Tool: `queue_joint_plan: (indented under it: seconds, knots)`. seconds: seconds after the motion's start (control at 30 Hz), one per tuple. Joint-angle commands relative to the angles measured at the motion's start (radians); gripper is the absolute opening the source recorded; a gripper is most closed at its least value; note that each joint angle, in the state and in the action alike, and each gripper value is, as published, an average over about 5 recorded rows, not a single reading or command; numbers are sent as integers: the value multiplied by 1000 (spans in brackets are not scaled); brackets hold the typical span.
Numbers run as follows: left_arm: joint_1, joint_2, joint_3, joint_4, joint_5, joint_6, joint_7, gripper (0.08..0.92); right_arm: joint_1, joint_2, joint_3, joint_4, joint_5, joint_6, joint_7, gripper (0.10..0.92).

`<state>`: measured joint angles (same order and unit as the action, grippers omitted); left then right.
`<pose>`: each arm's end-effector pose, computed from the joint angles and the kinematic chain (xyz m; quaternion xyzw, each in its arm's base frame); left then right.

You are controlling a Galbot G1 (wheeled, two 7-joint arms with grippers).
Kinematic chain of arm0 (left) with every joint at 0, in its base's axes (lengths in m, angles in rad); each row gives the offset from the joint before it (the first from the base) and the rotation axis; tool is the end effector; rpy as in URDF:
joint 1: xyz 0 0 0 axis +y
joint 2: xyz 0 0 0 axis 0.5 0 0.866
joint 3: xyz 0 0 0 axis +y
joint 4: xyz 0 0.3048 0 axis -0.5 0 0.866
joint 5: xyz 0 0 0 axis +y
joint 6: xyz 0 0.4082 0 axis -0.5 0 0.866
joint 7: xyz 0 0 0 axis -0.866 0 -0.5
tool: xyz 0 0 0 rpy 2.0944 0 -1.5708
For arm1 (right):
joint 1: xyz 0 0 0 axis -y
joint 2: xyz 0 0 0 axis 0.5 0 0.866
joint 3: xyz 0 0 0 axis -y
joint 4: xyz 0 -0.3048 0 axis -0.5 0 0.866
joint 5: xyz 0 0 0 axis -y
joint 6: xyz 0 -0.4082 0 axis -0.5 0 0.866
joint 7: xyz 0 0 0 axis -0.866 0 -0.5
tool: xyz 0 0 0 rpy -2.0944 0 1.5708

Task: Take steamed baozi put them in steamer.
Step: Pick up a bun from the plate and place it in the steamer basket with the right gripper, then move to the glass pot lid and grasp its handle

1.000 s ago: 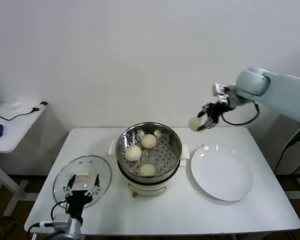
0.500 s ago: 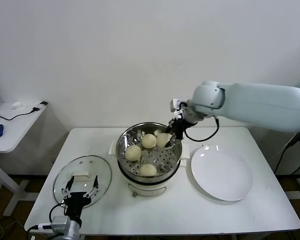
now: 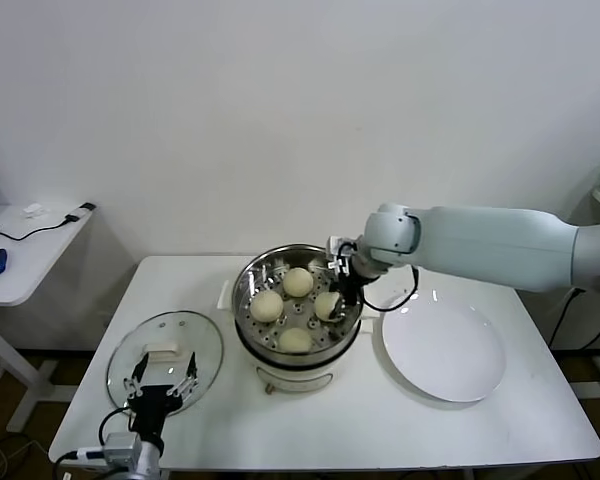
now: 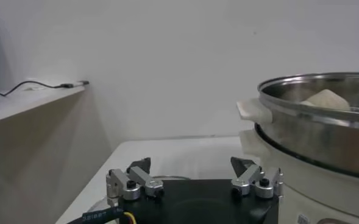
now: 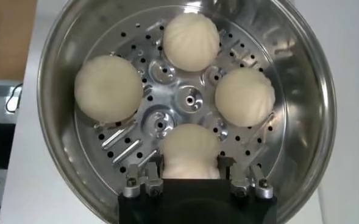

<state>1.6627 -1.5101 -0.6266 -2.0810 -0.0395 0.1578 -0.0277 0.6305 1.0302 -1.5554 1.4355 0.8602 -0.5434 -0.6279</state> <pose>0.2298 0.0430 -0.2887 0.0446 -0.9902 -0.0328 0.1285 0.5086 0.1178 -0.1434 0.5168 -0.6109 0.4651 0.3787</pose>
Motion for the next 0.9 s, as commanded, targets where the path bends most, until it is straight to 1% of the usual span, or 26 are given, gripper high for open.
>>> queue_joint_plan:
  seconds: [0.03, 0.27, 0.4, 0.43, 0.53, 0.6, 0.7, 0.8, 0.9]
  knots:
    - [1, 1, 0, -4, 0, 5, 0, 823, -34, 14, 36, -21, -11, 8, -1, 621]
    - [4, 1, 1, -14, -1, 7, -2, 823, 32, -53, 106, -17, 61, 113, -75, 794]
    - [6, 3, 0, -23, -11, 13, -8, 823, -18, -159, 266, -8, 127, 123, -46, 821]
    - [7, 4, -1, -25, -17, 17, -9, 823, -49, -190, 326, -12, 140, 122, -14, 821]
    - [7, 10, -3, -33, -39, 34, -13, 823, -194, -288, 558, -32, 159, 165, 167, 822]
    - [5, 14, -3, -35, -48, 38, -19, 823, -321, -346, 729, -40, 135, 220, 319, 823]
    - [-1, 21, -1, -35, -58, 35, -26, 823, -563, -426, 1018, -15, 75, 267, 484, 823]
    - [-11, 29, 0, -32, -59, 42, -20, 823, -835, -495, 1264, 29, 16, 319, 582, 823]
    - [-21, 34, 4, -34, -58, 54, -10, 823, -1114, -523, 1493, 39, -118, 442, 608, 823]
